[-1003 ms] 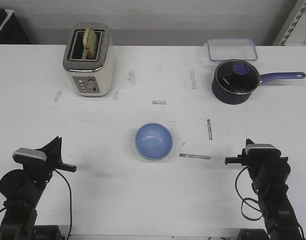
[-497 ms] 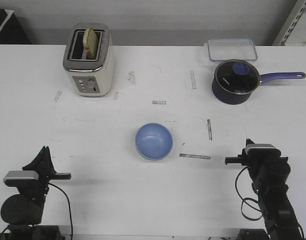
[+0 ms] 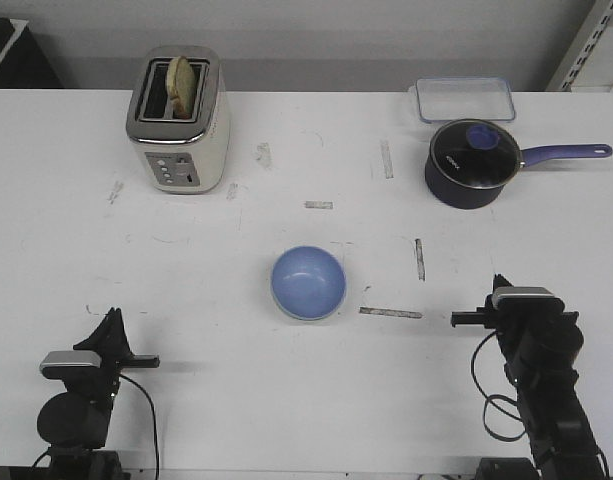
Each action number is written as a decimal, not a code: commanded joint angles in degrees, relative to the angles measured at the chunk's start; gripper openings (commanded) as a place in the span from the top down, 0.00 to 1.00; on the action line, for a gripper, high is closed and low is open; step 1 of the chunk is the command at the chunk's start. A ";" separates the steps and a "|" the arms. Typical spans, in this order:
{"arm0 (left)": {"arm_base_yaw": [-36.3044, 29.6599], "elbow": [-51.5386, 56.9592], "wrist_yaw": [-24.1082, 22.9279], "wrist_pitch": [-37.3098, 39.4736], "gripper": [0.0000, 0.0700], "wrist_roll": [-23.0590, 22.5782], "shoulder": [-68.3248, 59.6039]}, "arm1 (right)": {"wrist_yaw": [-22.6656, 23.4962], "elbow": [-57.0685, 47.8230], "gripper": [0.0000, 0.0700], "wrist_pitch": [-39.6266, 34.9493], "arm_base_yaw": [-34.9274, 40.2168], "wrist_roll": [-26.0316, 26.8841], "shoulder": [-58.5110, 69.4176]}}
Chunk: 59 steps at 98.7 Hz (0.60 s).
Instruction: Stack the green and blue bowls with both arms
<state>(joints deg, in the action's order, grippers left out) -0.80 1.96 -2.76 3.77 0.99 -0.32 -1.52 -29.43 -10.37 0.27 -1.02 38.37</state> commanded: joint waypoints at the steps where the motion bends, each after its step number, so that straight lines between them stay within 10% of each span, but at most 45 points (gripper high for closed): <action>1: 0.02 -1.22 0.17 1.11 1.00 0.11 0.13 | 0.00 -0.66 1.00 1.46 0.04 0.81 0.24; 59: 0.02 -1.22 0.15 0.92 1.00 0.11 0.13 | -0.02 -0.66 1.00 4.85 0.04 0.81 0.24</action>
<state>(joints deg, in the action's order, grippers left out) -0.80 1.96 -2.70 3.86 0.99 -0.30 -1.54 -29.43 -6.13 0.27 -1.02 38.37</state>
